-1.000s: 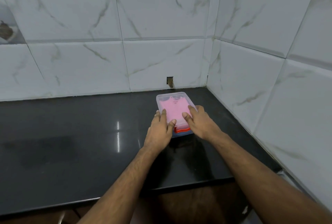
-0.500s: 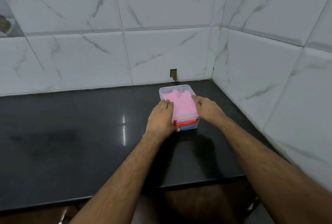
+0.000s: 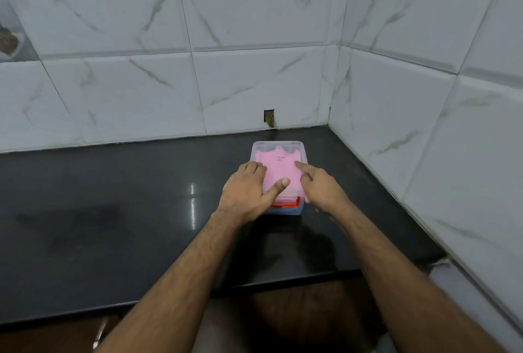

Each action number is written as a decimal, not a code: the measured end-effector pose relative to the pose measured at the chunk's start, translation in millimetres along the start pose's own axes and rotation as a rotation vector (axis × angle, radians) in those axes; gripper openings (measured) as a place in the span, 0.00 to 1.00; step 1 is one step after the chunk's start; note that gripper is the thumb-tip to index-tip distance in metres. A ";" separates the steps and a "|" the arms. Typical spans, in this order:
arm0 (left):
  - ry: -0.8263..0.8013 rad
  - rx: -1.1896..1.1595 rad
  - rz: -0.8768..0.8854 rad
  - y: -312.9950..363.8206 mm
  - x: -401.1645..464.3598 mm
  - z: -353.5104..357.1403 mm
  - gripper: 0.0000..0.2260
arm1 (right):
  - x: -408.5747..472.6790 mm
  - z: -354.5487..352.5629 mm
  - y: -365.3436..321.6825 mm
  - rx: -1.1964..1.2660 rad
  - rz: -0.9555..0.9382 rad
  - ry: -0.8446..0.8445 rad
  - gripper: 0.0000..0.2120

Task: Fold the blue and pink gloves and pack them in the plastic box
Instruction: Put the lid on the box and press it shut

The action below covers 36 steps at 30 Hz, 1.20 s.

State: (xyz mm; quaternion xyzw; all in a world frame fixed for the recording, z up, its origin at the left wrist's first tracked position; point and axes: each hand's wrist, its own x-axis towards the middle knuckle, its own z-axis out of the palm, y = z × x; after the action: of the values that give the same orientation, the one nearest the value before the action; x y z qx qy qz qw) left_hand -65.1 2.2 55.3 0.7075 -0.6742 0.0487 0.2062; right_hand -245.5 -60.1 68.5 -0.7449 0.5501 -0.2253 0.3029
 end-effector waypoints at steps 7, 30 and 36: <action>-0.006 0.249 -0.005 8.2 3.3 -20.6 0.22 | -69.2 11.9 2.8 0.132 -0.035 -0.079 0.21; -0.289 0.005 -0.153 -2.3 55.7 3.3 0.26 | -91.3 -12.9 14.4 0.250 0.055 -0.218 0.18; -0.256 -0.073 -0.233 -1.9 52.9 1.6 0.26 | -90.6 -7.8 14.4 0.155 0.057 -0.157 0.19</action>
State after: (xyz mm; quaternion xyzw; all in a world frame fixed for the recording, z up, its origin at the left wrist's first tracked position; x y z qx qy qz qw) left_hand -59.0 -47.8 71.7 0.7731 -0.6099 -0.0905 0.1487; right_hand -287.2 21.9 63.8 -0.7186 0.5266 -0.1995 0.4081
